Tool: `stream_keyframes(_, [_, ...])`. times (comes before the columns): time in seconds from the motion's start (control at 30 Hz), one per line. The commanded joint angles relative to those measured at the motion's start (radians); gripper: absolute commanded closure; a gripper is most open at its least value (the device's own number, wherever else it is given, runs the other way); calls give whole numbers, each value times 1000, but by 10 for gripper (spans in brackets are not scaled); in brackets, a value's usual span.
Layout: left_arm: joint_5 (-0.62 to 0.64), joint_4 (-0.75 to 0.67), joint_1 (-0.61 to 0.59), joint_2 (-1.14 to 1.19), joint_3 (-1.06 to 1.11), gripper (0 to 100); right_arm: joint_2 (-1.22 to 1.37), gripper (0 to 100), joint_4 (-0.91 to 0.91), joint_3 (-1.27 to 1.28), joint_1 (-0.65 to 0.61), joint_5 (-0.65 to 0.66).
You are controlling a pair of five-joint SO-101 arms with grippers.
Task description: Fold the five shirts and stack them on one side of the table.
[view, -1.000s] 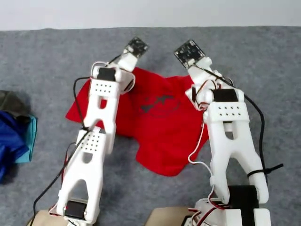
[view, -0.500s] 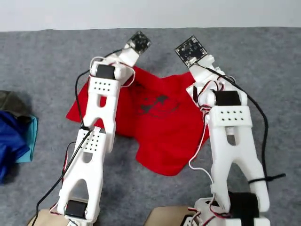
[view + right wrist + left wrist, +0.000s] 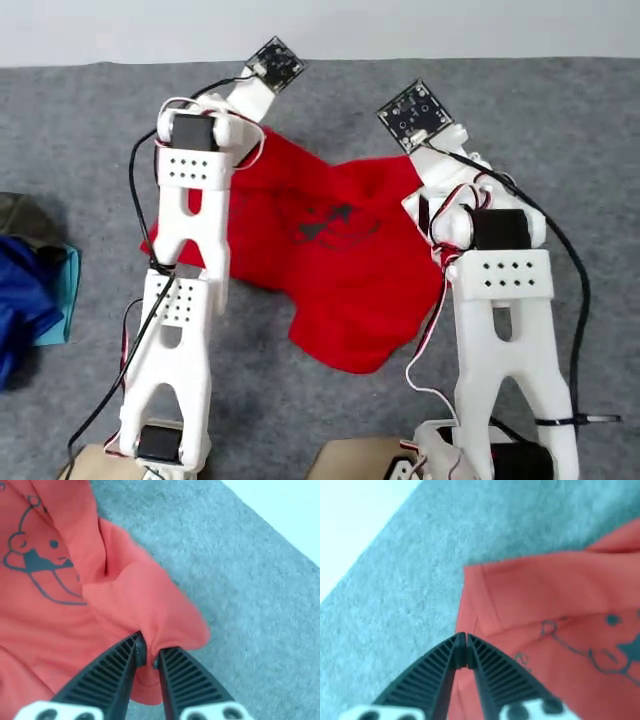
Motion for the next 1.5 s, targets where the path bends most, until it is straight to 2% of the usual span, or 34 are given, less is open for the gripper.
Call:
stream_keyframes(0.0, [-15,-35,-5,18,-42,988,-16,989,5,-32,-7,-11])
stream_keyframes(0.1, [5,-121,11,103,-44,906,44,989,-15,-32,-15,-11])
stream_keyframes(0.17, [92,-181,21,153,-44,845,82,989,-27,-32,-22,-12])
stream_keyframes(0.23, [138,-224,38,195,-44,819,114,989,-48,-32,-31,-31])
stream_keyframes(0.3, [126,-236,52,235,-44,819,139,989,-71,-32,-38,-63])
stream_keyframes(0.4, [114,-259,64,292,-42,840,166,989,-94,-34,-42,-77])
stream_keyframes(0.6, [-11,-374,61,388,-44,995,177,989,-102,-37,-50,-97])
stream_keyframes(0.73, [-29,-364,61,376,-48,996,177,989,-101,-35,-48,-97])
stream_keyframes(0.9, [-28,-348,64,250,-48,996,170,989,-99,-35,-47,-97])
stream_keyframes(1.2, [-28,-230,52,20,-50,996,99,989,-93,-35,-50,-109])
stream_keyframes(1.47, [-32,-58,21,-25,-44,996,35,989,24,-38,-50,-109])
